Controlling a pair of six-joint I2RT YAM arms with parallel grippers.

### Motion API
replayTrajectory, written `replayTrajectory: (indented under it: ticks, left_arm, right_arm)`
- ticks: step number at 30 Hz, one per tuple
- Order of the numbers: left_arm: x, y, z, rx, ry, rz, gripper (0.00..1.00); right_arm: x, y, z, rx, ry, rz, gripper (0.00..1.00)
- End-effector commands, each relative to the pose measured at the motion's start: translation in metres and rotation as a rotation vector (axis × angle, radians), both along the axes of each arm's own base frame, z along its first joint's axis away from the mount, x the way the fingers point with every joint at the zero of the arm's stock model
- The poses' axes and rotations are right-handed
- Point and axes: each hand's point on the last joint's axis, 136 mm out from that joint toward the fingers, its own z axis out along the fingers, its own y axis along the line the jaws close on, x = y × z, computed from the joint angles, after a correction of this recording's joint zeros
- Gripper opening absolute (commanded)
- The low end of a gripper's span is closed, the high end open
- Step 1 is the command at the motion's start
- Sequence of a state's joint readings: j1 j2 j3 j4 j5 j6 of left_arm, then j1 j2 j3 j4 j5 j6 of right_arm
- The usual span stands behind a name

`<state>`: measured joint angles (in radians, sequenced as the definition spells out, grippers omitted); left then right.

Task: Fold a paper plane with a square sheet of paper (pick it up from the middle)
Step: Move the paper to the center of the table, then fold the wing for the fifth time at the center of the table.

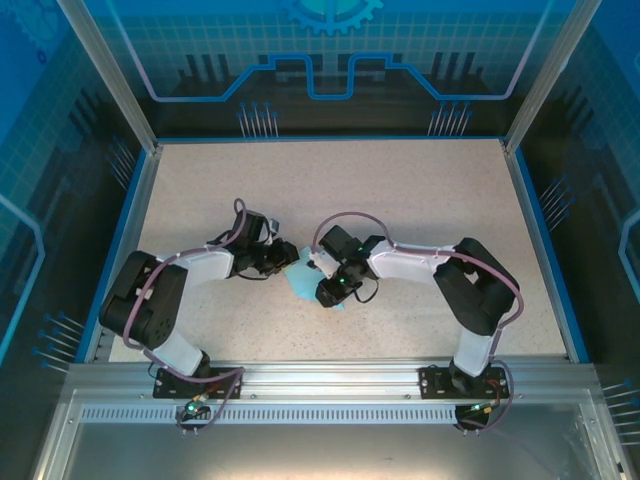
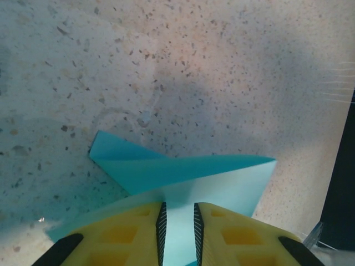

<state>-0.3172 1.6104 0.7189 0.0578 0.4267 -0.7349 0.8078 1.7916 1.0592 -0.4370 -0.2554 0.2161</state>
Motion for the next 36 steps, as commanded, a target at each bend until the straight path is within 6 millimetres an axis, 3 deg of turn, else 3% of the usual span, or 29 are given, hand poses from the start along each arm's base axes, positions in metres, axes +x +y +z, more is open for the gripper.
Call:
replayTrajectory:
  ticks: [1,7,19,23,27,31,36]
  left_arm:
    - [0.007,-0.007,0.001,0.000,0.005,-0.005,0.21]
    - [0.005,-0.008,-0.006,0.010,0.027,-0.005,0.21]
    - [0.006,-0.007,-0.008,0.021,0.043,0.003,0.21]
    - [0.006,-0.007,-0.010,0.025,0.050,0.007,0.21]
    - [0.006,-0.006,-0.012,0.031,0.057,0.009,0.21]
    - [0.007,-0.006,-0.012,0.034,0.059,0.007,0.21]
    - [0.010,-0.007,-0.009,0.035,0.054,0.002,0.21]
  right_arm:
    - [0.010,-0.004,0.014,0.052,-0.015,-0.079,0.24]
    - [0.033,-0.011,0.020,0.134,0.001,-0.240,0.24]
    - [0.039,0.010,0.027,0.217,0.044,-0.248,0.24]
    - [0.051,-0.001,0.023,0.166,-0.010,-0.325,0.23]
    - [0.067,-0.026,0.037,0.115,-0.137,-0.445,0.26]
    - [0.055,-0.013,0.059,0.214,-0.140,-0.345,0.29]
    - [0.034,0.014,0.052,0.249,-0.062,-0.210,0.25]
